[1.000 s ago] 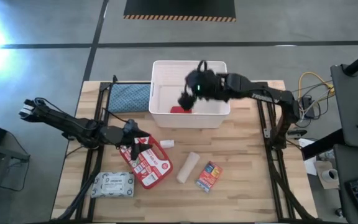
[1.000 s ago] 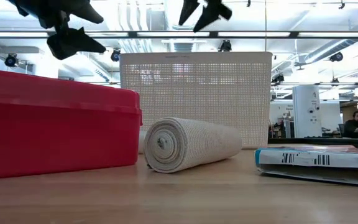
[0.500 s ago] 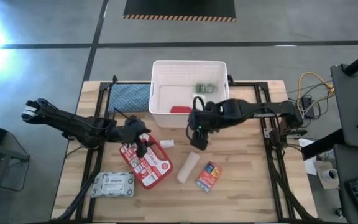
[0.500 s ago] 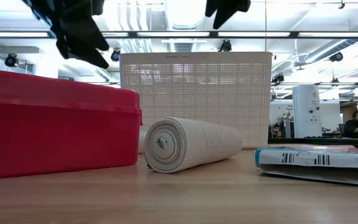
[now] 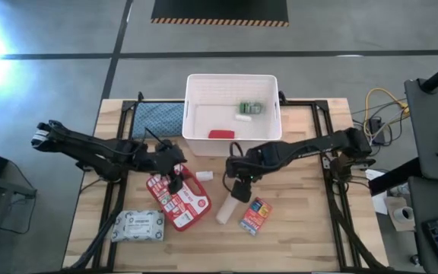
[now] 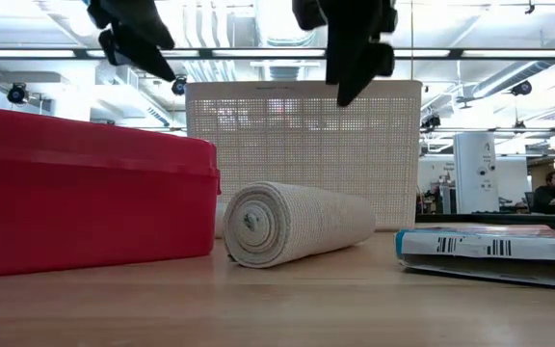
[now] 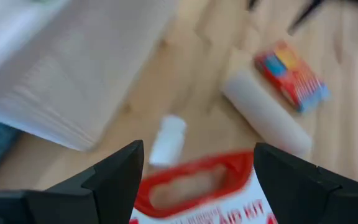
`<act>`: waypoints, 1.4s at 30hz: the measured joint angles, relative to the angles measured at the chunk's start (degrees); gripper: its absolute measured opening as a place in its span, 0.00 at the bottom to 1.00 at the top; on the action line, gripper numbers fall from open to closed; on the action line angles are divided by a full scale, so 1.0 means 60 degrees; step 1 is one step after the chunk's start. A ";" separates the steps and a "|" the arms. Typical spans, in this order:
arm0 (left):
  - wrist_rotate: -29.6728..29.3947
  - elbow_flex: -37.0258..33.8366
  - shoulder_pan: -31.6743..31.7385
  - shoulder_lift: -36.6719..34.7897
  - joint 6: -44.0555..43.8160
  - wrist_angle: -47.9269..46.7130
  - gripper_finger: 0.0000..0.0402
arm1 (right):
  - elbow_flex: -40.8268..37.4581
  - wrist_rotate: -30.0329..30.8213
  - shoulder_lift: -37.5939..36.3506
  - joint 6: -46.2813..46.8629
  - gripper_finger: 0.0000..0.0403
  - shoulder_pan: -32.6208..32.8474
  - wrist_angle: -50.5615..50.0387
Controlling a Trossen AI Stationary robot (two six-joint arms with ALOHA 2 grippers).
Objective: Pick & place medical supplies in basket/bin
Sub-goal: Adjust the red medical kit
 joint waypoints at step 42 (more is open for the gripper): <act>-0.2058 -0.0557 -0.0757 -0.0206 -0.2329 -0.4223 0.70 | -0.2729 0.1135 0.0007 -0.3289 0.57 0.0444 0.5984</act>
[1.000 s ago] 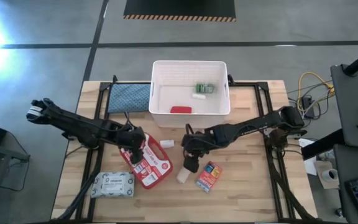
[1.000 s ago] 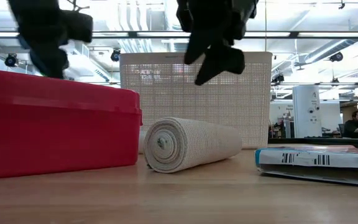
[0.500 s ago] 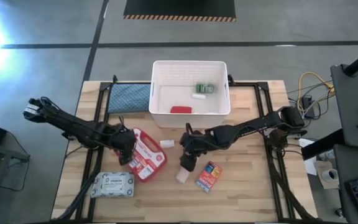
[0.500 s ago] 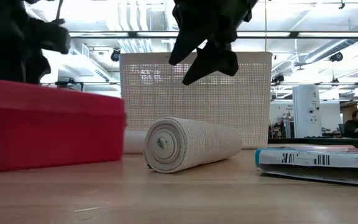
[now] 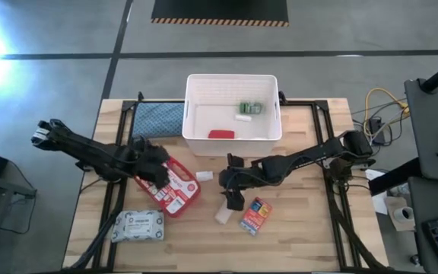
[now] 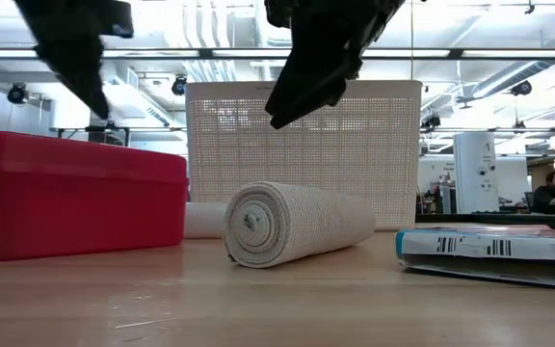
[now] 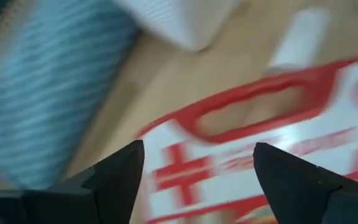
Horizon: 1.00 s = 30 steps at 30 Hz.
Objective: Pick & place medical supplies in basket/bin
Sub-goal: Adjust the red medical kit
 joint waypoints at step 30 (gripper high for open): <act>0.4290 -0.3296 -0.1018 0.1303 0.1119 0.8618 0.70 | -0.0194 -0.0170 0.0000 0.0006 0.57 -0.0794 0.0608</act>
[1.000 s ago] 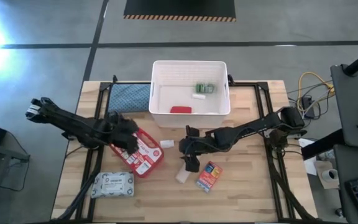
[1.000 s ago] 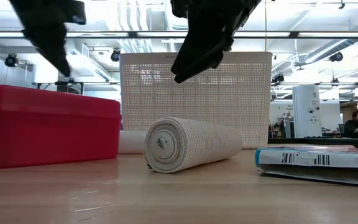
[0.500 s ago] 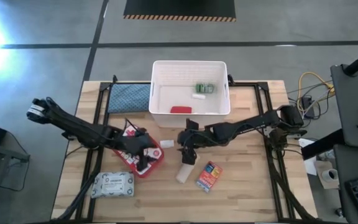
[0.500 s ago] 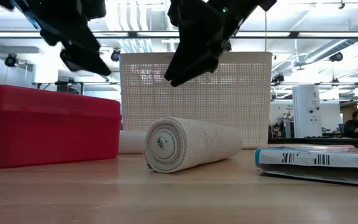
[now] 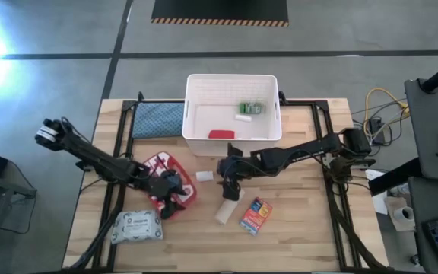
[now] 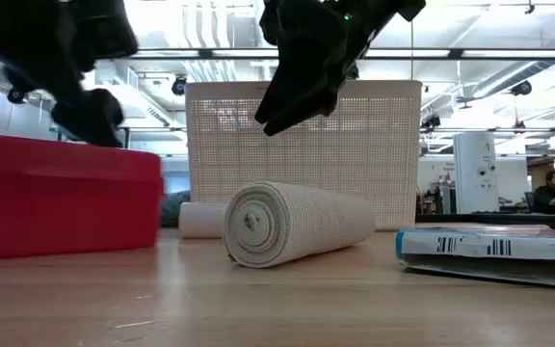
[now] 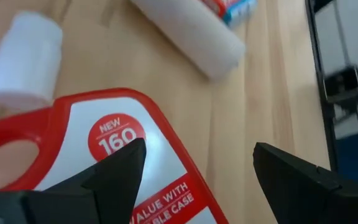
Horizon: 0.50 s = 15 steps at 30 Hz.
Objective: Pick & place medical supplies in basket/bin
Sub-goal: Adjust the red medical kit
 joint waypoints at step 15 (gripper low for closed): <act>-0.1792 0.2422 -0.0496 -0.1264 -0.0019 -0.4079 0.70 | 0.0040 0.0580 0.1157 -0.0170 0.57 0.0451 0.1310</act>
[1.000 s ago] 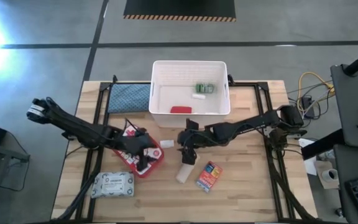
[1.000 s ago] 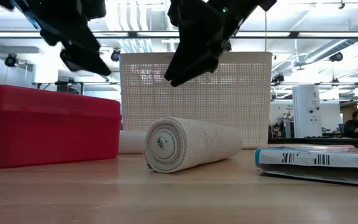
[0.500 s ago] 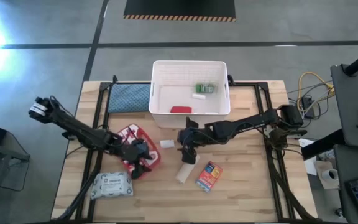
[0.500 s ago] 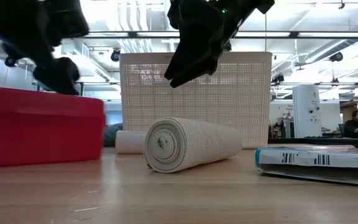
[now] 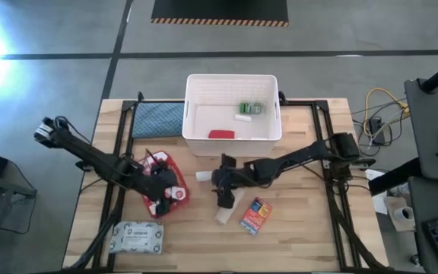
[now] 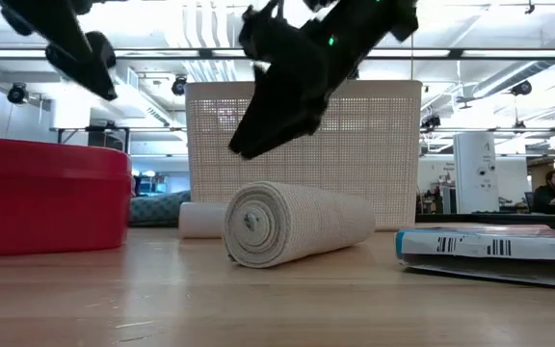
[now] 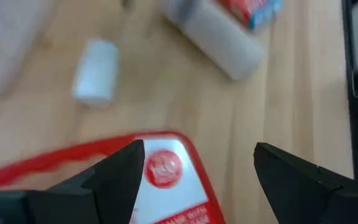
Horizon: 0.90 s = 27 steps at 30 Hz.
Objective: Pick & place medical supplies in basket/bin
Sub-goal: Adjust the red medical kit, then put the white pill bottle in the white bin
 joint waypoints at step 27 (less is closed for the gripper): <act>-0.1239 0.2198 0.0000 -0.0028 -0.0192 -0.3057 0.70 | 0.1911 0.0931 0.1390 -0.1986 0.57 -0.0106 -0.0643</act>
